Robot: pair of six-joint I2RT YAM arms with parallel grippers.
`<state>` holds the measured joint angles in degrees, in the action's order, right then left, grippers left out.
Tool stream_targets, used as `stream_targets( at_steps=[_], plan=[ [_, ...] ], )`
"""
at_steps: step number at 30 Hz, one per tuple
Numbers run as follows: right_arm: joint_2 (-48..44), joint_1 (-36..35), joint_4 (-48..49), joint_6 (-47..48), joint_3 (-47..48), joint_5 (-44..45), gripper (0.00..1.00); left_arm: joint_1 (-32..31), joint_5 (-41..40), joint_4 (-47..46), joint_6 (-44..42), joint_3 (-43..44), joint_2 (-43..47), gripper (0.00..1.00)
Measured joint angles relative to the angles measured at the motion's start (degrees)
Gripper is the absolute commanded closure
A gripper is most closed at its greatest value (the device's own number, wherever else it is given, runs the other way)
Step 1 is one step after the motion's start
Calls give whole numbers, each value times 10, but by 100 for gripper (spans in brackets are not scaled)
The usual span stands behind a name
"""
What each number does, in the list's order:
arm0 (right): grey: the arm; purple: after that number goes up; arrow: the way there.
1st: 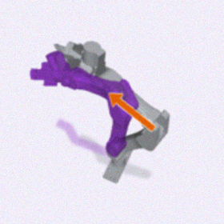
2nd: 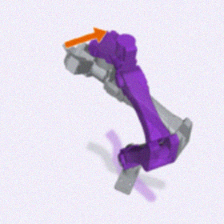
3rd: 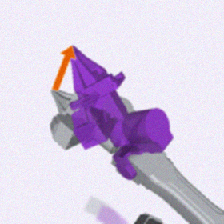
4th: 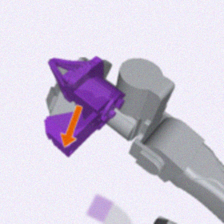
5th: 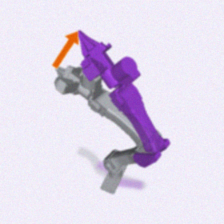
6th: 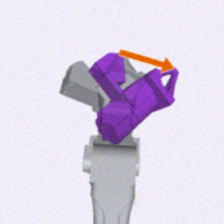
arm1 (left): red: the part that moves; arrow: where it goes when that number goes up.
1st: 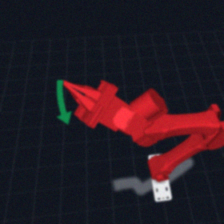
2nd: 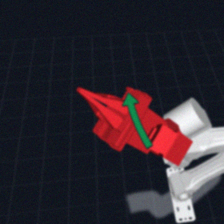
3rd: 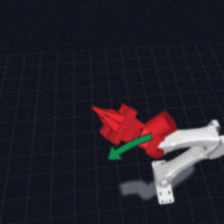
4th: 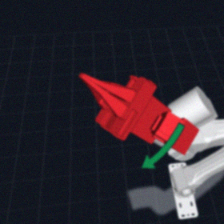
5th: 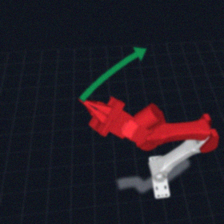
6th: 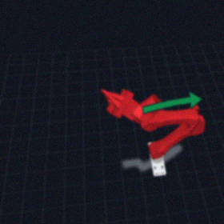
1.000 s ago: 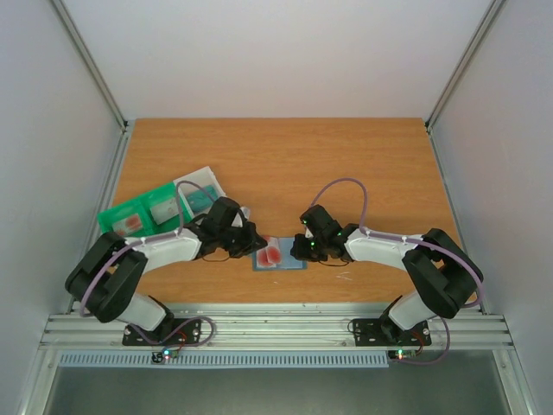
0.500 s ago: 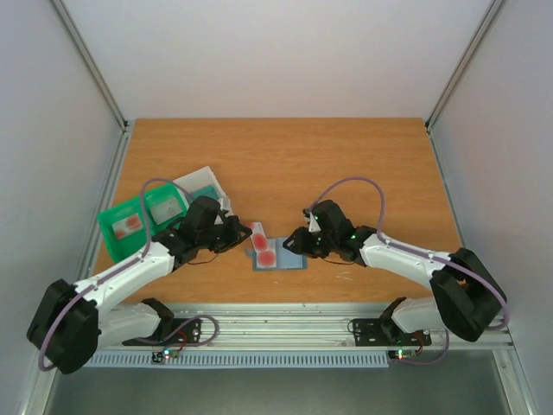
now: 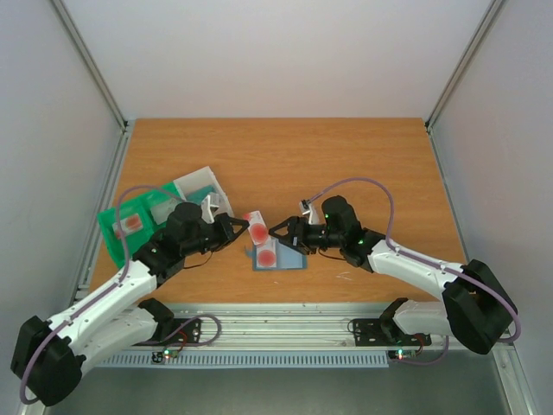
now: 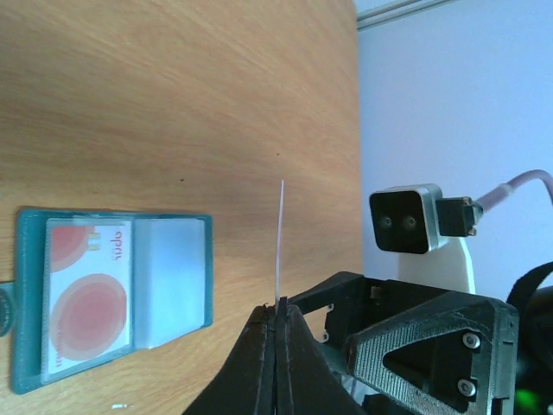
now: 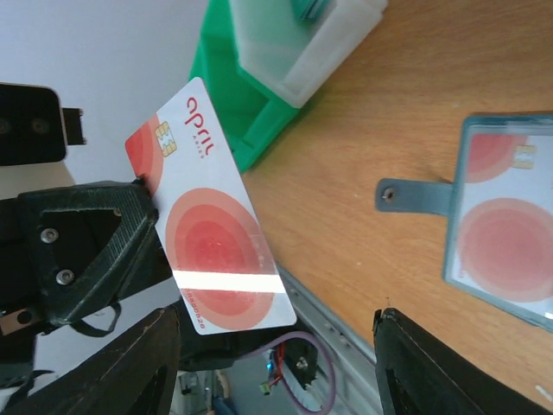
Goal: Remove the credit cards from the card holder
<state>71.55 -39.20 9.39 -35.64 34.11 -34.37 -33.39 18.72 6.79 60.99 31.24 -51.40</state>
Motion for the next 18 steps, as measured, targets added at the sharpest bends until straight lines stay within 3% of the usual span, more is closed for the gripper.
stream_targets(
  at_steps=[7,18],
  plan=[
    [-5,0,33,-27,0,-23,49,0,14,-55,31,-17,27,100],
    [-5,0,81,-44,0,-51,99,0,30,-106,59,-32,34,99]
  ],
)
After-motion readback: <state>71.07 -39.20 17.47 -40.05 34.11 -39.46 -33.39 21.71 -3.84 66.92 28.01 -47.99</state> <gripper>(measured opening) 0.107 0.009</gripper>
